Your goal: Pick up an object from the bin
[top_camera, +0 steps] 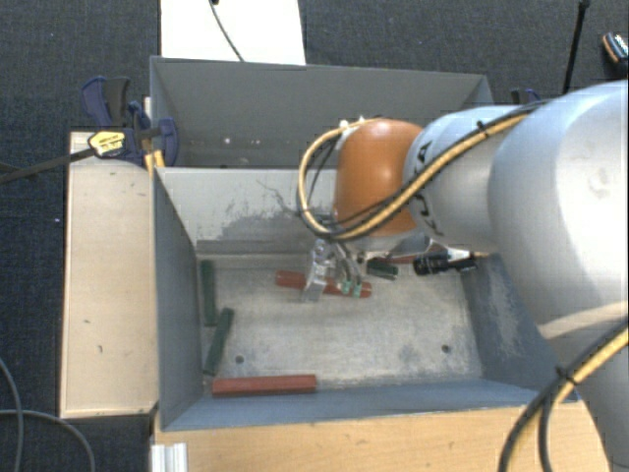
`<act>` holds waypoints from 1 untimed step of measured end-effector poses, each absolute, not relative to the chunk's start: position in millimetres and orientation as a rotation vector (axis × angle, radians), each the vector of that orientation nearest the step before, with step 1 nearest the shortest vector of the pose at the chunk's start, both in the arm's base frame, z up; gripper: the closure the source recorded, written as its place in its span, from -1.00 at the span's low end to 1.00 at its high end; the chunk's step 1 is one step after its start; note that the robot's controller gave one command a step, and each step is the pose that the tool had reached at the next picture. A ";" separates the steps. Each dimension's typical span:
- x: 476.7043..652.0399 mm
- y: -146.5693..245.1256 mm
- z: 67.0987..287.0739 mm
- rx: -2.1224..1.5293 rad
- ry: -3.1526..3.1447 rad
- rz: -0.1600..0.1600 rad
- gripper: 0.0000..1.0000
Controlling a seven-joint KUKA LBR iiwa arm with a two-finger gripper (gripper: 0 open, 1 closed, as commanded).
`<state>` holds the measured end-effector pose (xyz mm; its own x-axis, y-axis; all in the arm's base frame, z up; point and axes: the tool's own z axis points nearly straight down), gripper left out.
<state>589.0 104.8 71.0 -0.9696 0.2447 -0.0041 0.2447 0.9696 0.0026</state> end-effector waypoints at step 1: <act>583.2 114.5 198.4 0.402 3.106 0.006 1.00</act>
Offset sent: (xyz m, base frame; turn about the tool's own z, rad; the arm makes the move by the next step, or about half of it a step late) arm -0.0078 0.0089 0.1217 0.0129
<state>583.2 114.5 198.4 -0.9671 0.2544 -0.0087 0.2544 0.9671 0.0050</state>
